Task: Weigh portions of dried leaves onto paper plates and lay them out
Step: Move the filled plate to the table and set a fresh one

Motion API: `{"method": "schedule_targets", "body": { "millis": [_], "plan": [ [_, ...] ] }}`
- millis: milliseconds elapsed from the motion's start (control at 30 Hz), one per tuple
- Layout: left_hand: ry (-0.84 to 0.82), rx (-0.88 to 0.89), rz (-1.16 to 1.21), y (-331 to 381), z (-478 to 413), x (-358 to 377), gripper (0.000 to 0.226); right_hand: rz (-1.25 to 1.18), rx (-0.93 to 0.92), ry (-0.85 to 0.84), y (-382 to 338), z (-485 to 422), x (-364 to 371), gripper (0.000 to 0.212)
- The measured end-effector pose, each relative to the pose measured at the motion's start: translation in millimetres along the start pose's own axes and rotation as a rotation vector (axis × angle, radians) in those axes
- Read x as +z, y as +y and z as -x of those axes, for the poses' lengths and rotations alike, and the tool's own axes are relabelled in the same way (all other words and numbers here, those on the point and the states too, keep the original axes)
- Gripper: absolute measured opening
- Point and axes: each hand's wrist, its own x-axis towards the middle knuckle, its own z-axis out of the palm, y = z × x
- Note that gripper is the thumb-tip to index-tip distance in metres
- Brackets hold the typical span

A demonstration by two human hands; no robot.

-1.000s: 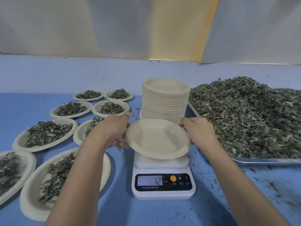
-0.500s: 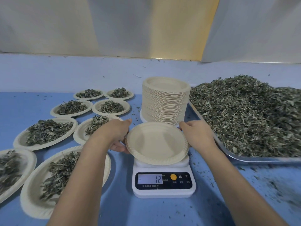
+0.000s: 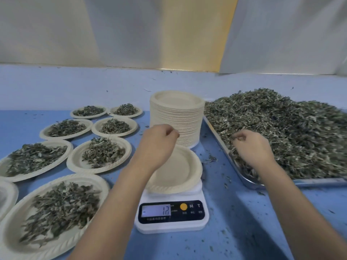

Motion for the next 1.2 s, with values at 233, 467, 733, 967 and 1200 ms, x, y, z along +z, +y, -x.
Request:
{"method": "schedule_targets", "body": {
  "millis": [233, 467, 733, 967, 1200],
  "plan": [
    [0.104, -0.043, 0.452, 43, -5, 35, 0.03, 0.323, 0.21, -0.52, 38, -5, -20, 0.069],
    [0.086, -0.069, 0.573, 61, -6, 50, 0.03, 0.06, 0.193, -0.401, 36, -13, 4, 0.042],
    [0.067, -0.069, 0.598, 60, -7, 52, 0.03, 0.15, -0.197, 0.114, 37, -38, 27, 0.023],
    [0.088, -0.105, 0.626, 56, -6, 51, 0.029, 0.548, -0.246, -0.195, 45, -44, 41, 0.049],
    [0.074, -0.11, 0.596, 55, -5, 53, 0.029, 0.414, -0.301, -0.201, 40, -40, 37, 0.036]
  ]
}}
